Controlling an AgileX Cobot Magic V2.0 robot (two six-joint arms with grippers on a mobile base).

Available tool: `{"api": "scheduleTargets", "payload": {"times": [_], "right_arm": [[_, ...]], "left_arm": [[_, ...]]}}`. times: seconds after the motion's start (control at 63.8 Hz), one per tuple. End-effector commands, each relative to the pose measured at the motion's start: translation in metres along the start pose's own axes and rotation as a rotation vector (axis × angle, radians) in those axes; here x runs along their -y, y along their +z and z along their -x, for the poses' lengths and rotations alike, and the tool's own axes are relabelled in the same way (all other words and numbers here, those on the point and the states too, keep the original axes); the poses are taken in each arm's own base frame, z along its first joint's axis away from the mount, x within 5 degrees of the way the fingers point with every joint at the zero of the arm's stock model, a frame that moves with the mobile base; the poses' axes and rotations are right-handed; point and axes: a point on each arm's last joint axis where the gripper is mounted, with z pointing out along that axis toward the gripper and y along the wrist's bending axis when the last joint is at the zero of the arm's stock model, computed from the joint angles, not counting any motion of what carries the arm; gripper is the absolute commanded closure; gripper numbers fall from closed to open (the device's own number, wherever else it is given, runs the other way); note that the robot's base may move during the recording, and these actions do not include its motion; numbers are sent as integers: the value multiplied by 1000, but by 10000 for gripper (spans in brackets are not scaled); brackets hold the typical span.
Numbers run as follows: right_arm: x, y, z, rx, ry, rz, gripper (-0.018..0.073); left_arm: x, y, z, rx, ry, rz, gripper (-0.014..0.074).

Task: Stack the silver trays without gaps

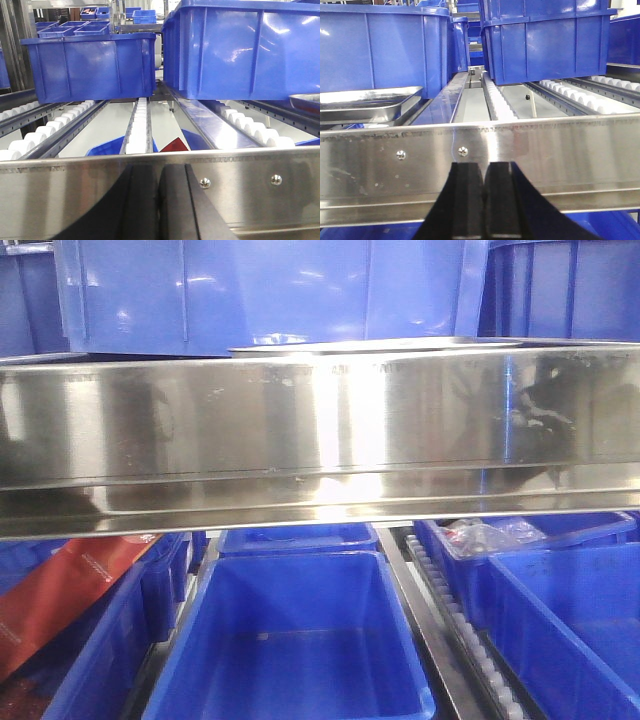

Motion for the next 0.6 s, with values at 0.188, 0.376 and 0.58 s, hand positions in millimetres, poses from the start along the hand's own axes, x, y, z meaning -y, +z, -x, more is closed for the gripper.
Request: {"api": "scheduleTargets", "payload": {"times": [0.188,0.376,0.58], "right_arm": [[0,0,1,17,-12,-5,638],[0,0,1,17,-12,-5,638],[0,0,1,17,-12,-5,638]], "left_arm": [[0,0,2,20,-3,1,608],[0,0,2,20,35,2,608],[0,0,2,20,37,2,608]]}}
